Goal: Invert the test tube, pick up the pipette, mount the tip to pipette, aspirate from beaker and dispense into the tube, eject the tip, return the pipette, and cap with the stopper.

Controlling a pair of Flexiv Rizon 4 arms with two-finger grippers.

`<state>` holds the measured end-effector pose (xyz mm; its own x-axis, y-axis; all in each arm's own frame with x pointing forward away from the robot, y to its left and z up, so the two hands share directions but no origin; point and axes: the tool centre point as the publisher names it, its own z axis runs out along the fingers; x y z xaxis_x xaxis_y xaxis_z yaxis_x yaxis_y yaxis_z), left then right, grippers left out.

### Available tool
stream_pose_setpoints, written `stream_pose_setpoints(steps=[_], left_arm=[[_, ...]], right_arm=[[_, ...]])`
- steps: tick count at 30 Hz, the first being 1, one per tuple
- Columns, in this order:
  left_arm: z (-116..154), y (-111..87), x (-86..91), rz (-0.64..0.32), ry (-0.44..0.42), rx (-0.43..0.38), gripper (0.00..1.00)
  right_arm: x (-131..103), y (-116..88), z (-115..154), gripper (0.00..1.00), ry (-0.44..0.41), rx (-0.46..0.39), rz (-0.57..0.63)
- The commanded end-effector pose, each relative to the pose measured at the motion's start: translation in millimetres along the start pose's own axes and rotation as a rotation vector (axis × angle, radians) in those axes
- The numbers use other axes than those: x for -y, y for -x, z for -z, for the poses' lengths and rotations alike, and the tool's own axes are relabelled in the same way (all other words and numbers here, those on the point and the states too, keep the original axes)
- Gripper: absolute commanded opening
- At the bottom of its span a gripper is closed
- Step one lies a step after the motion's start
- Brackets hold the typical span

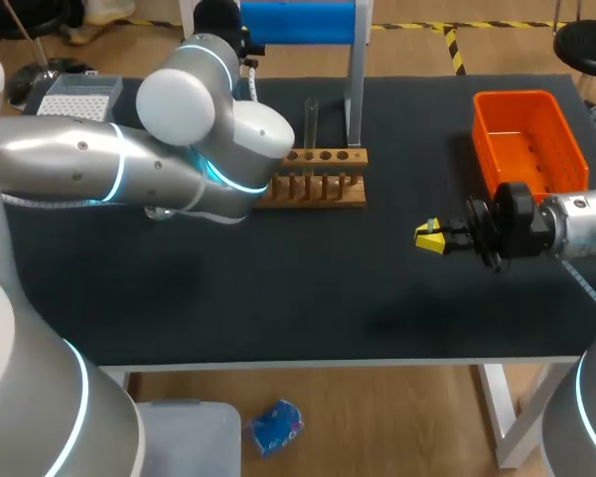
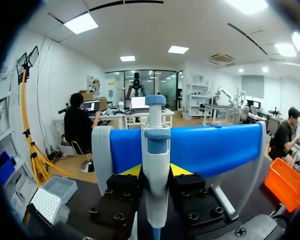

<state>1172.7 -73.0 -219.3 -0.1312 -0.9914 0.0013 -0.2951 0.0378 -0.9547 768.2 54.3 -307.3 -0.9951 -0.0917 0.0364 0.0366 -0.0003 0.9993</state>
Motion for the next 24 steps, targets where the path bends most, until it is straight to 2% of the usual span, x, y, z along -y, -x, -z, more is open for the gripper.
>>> stream_pose_setpoints(steps=[1,5,16,24], left_arm=[[1.2,-3.6,-2.6,0.000,0.000,0.009,0.00],[5.3,-3.9,4.3,-0.001,-0.008,0.014,0.00],[20.1,-3.4,40.5,-0.015,-0.072,0.038,0.00],[33.0,-7.2,59.2,-0.035,-0.110,0.042,0.00]], right_arm=[[0.4,0.3,0.7,0.00,0.000,-0.003,0.000],[0.4,0.3,0.7,0.00,0.000,-0.003,0.000],[0.4,0.3,0.7,0.00,0.000,-0.003,0.000],[0.4,0.3,0.7,0.00,0.000,-0.003,0.000]])
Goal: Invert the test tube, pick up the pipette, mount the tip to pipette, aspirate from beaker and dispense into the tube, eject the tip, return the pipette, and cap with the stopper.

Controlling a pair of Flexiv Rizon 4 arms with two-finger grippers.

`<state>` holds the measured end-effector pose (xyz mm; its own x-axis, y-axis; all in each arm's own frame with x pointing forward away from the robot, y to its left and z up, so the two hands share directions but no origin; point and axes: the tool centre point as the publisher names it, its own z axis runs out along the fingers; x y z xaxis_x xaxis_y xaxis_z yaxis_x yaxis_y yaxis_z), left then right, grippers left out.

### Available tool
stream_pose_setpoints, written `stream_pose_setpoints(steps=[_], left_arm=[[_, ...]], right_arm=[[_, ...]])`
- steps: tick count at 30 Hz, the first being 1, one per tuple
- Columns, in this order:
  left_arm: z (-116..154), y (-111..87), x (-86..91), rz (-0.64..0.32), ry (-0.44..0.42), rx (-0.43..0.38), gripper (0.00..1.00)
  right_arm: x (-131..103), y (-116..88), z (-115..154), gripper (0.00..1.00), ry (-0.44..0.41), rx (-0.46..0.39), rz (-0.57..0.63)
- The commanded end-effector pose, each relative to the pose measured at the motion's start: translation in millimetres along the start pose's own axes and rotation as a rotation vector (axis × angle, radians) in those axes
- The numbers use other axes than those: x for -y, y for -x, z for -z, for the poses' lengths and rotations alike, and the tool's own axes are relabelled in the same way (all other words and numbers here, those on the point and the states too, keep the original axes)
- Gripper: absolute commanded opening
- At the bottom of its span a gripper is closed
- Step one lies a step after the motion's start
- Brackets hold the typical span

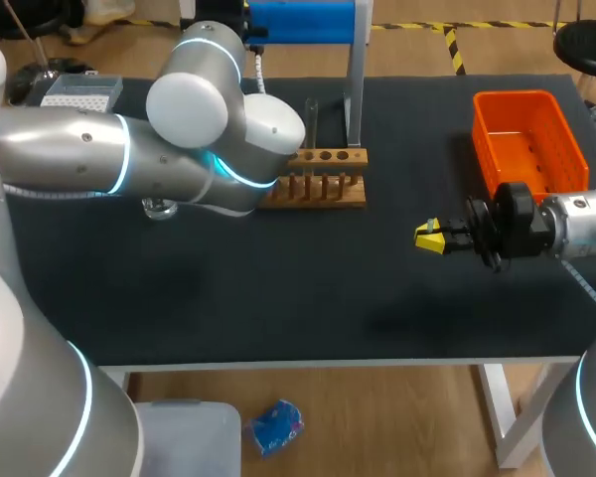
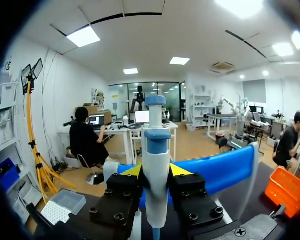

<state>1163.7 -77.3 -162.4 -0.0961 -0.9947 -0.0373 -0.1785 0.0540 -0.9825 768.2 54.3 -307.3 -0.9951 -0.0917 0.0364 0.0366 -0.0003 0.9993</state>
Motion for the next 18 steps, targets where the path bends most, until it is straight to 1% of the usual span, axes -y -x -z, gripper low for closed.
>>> stream_pose_setpoints(steps=[1,7,10,11,13,15,16,18], left_arm=[[8.9,-1.5,9.9,-0.007,0.005,-0.001,0.00],[25.7,-4.1,17.1,-0.006,-0.008,-0.005,0.00],[38.3,-3.4,20.8,0.003,-0.011,-0.036,0.00],[44.9,-3.6,23.4,0.012,-0.010,-0.058,0.00],[53.7,-3.6,27.0,-0.001,-0.013,-0.082,0.00],[68.7,-4.1,32.4,0.000,-0.009,-0.145,0.00],[75.1,-4.2,34.3,-0.009,-0.013,-0.162,0.00],[89.3,-4.9,37.4,0.011,-0.007,-0.232,0.00]], right_arm=[[0.4,0.3,0.7,0.00,0.000,-0.003,0.000],[0.4,0.3,0.7,0.00,0.000,-0.003,0.000],[0.4,0.3,0.7,0.00,0.000,-0.003,0.000],[0.4,0.3,0.7,0.00,0.000,-0.003,0.000],[0.4,0.3,0.7,0.00,0.000,-0.003,0.000],[0.4,0.3,0.7,0.00,0.000,-0.003,0.000],[0.4,0.3,0.7,0.00,0.000,-0.003,0.000],[0.4,0.3,0.7,0.00,0.000,-0.003,0.000]])
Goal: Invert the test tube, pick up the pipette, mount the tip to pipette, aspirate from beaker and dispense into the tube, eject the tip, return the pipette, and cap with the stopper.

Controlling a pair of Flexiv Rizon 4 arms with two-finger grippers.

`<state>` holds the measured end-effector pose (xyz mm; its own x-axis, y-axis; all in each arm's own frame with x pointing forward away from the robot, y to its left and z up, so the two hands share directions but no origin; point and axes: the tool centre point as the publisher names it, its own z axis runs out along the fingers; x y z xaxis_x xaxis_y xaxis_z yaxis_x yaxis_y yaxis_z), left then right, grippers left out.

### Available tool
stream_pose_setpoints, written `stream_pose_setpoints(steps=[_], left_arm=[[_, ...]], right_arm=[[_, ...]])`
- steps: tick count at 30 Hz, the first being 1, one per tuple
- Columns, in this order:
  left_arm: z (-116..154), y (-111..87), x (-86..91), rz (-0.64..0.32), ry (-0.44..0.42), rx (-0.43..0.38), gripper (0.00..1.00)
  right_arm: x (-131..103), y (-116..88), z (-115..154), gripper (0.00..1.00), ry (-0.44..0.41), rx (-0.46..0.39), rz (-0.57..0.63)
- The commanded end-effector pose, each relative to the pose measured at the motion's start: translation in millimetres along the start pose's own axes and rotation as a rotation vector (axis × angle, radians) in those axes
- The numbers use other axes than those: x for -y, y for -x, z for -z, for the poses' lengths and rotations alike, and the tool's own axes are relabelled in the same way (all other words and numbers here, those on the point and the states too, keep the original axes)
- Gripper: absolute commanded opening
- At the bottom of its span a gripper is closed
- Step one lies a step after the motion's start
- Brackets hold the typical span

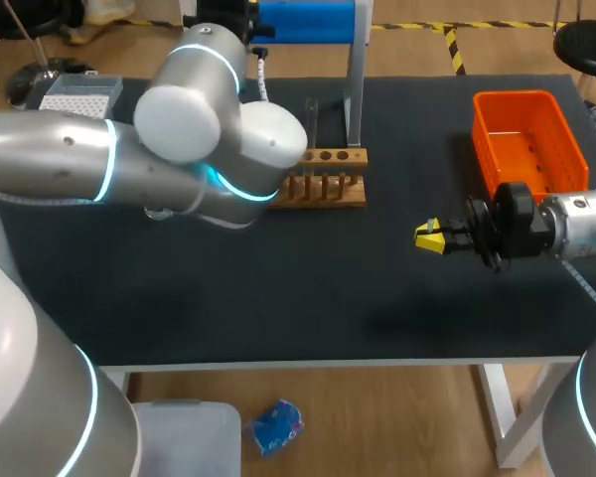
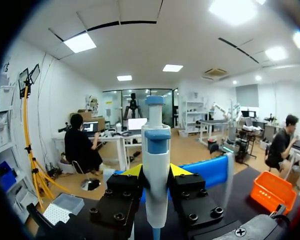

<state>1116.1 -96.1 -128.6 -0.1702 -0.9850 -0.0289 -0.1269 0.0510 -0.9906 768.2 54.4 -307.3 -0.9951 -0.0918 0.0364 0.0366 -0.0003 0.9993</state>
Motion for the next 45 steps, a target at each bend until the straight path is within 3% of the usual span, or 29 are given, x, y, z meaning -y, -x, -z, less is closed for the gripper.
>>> stream_pose_setpoints(steps=[1,9,13,18,26,31,39,41,45], left_arm=[[45.3,13.8,15.5,0.026,0.040,-0.172,0.00],[106.6,0.1,22.8,0.030,0.042,-0.423,0.00],[138.1,-13.7,25.8,0.046,0.043,-0.619,0.00],[171.9,-33.8,24.2,0.022,0.042,-0.799,0.00],[226.7,-72.5,21.0,0.026,-0.051,-1.116,0.00],[242.8,-93.4,24.4,0.045,-0.126,-1.194,0.00],[254.6,-122.5,24.1,0.001,-0.118,-1.404,0.00],[254.2,-128.0,24.2,-0.010,-0.112,-1.431,0.00],[251.9,-131.9,24.9,-0.040,-0.111,-1.388,0.00]], right_arm=[[0.5,0.3,0.8,0.00,0.000,-0.003,0.000],[0.5,0.3,0.8,0.00,0.000,-0.003,0.000],[0.5,0.3,0.8,0.00,0.000,-0.003,0.000],[0.5,0.3,0.8,0.00,0.000,-0.003,0.000],[0.5,0.3,0.8,0.00,0.000,-0.003,0.000],[0.5,0.3,0.8,0.00,0.000,-0.003,0.000],[0.5,0.3,0.8,0.00,0.000,-0.003,0.000],[0.5,0.3,0.8,0.00,0.000,-0.003,0.000],[0.5,0.3,0.8,0.00,0.000,-0.003,0.000]])
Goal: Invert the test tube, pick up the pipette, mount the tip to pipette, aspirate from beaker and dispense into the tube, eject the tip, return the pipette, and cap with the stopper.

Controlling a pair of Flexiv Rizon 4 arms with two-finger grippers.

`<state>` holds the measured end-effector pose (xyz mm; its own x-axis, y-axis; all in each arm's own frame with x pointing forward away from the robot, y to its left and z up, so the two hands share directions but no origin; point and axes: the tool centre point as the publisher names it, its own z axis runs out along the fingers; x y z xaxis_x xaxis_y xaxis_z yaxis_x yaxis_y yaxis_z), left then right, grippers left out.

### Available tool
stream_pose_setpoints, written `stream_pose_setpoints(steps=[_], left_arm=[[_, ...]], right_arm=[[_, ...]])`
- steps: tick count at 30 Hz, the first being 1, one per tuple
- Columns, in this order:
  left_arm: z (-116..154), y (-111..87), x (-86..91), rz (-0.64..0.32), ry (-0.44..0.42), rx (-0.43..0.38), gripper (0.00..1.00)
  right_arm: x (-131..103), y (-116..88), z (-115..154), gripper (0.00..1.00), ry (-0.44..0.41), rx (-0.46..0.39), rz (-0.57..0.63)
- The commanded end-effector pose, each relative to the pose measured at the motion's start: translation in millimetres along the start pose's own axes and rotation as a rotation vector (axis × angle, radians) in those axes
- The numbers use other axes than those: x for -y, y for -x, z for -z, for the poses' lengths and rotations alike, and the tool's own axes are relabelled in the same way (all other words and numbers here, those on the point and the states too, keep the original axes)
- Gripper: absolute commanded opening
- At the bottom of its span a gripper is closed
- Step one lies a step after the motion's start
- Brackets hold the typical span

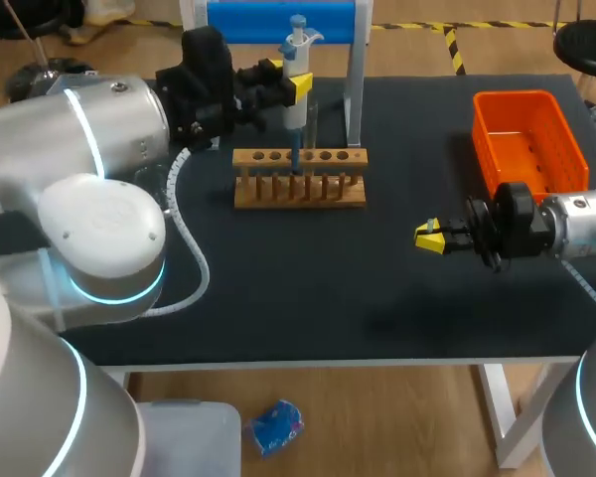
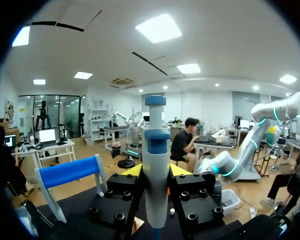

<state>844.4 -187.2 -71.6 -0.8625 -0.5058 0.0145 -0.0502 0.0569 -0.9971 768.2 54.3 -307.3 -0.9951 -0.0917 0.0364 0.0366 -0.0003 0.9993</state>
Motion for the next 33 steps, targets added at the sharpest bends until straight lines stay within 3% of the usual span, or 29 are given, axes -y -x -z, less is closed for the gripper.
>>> stream_pose_setpoints(steps=[1,16,21,26,33], left_arm=[[-2.1,6.2,-2.3,-0.001,-0.063,-0.518,0.00],[-2.1,6.2,-2.3,-0.001,-0.063,-0.518,0.00],[-17.3,-4.5,-6.7,-0.002,-0.051,-0.513,0.00],[-26.5,-15.4,-9.6,-0.016,-0.016,-0.457,0.00],[-35.3,-26.9,-15.1,-0.044,-0.055,-0.407,0.00]], right_arm=[[0.4,0.3,0.7,0.00,0.000,-0.003,0.000],[0.4,0.3,0.7,0.00,0.000,-0.003,0.000],[0.4,0.3,0.7,0.00,0.000,-0.003,0.000],[0.4,0.3,0.7,0.00,0.000,-0.003,0.000],[0.4,0.3,0.7,0.00,0.000,-0.003,0.000]])
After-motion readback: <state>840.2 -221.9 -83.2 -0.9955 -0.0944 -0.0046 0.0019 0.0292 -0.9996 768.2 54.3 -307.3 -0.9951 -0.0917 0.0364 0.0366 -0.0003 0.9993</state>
